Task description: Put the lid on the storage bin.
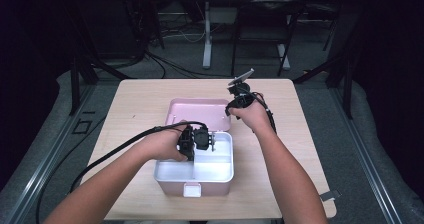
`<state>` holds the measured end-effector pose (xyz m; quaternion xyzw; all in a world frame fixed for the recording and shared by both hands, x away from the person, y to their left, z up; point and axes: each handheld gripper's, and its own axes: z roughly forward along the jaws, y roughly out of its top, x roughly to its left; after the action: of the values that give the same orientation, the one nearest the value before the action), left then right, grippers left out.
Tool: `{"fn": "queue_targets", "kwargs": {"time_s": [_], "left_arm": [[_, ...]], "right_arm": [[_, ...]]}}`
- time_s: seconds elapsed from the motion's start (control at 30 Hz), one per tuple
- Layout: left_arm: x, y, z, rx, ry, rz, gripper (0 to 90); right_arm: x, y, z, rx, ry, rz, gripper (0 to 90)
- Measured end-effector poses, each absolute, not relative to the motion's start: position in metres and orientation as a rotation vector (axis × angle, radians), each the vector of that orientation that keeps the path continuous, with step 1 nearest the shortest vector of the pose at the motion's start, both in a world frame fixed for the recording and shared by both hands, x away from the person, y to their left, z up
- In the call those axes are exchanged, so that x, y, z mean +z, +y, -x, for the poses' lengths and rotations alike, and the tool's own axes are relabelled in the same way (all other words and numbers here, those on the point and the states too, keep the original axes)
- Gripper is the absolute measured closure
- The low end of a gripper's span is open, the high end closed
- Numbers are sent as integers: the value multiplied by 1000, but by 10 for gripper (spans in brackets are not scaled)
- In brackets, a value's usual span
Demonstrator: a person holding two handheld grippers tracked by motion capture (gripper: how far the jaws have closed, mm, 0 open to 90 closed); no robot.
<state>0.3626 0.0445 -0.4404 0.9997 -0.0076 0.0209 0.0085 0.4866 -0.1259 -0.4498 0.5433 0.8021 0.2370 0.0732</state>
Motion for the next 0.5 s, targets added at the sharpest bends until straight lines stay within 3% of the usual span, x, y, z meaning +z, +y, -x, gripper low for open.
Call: {"fn": "queue_targets", "kwargs": {"time_s": [0.5], "left_arm": [[-440,44,-363,66,-31,-3126,867]], "right_arm": [[-465,-126,-507,709,2348,-1711,693]]}}
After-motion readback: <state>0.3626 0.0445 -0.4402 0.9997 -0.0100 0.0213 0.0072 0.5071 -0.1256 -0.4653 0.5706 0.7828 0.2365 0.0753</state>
